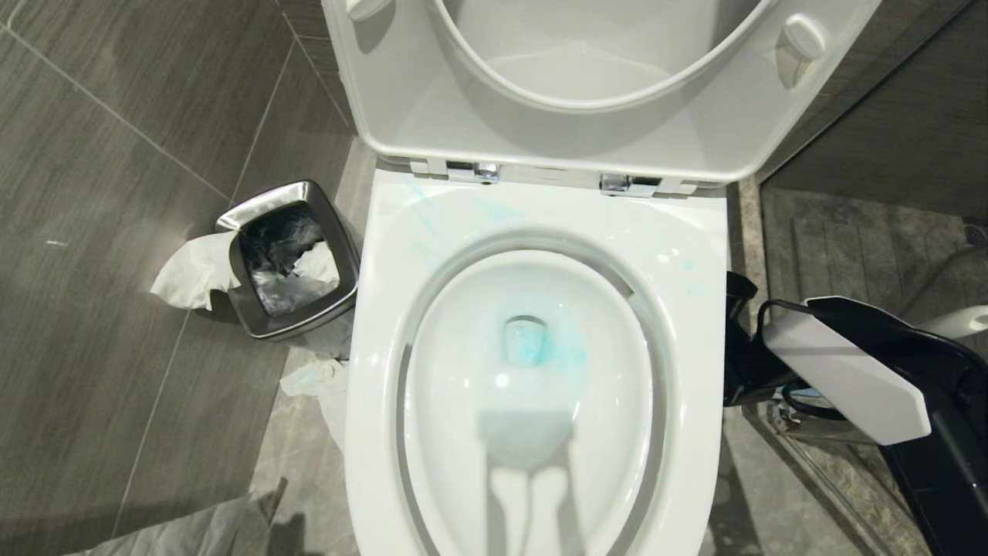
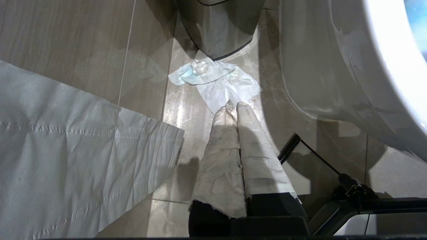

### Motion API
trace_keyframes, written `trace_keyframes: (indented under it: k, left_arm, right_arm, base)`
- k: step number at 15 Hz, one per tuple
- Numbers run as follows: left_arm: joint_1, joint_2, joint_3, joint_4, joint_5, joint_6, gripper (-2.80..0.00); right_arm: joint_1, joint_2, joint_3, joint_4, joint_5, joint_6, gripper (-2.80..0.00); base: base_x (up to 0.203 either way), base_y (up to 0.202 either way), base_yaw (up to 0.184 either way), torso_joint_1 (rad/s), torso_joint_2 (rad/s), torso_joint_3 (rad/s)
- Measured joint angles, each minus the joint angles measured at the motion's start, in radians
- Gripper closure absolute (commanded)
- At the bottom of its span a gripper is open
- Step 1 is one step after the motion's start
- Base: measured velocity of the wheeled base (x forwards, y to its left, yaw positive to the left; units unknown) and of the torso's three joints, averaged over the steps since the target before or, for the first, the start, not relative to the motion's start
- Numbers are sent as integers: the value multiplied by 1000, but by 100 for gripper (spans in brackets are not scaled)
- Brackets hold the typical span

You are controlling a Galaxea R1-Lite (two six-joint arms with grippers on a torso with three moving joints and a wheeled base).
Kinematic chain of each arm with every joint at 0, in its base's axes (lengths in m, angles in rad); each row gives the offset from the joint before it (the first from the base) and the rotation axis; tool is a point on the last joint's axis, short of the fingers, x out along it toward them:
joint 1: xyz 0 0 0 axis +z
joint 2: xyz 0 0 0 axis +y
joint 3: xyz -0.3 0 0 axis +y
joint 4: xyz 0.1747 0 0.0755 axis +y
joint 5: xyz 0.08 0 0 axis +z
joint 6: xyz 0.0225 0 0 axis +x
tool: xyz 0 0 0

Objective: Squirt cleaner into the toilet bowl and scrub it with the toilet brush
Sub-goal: Place the cleaning agent on the floor

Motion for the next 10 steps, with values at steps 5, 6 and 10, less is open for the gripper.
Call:
trace_keyframes:
  k: [5, 6, 10]
  left_arm:
    - [0, 0, 0, 1, 0, 0, 0]
    - [0, 0, 0, 0, 0, 0, 0]
    - [0, 0, 0, 0, 0, 1, 0]
  right_arm:
    - [32, -150, 299, -86, -51, 3, -280]
    - [41, -185, 377, -113, -63, 4, -280]
    - [97, -382, 730, -184, -135, 15, 0]
  base:
    - [0, 0, 0, 0, 0, 0]
    - [0, 0, 0, 0, 0, 0]
    - [0, 0, 0, 0, 0, 0]
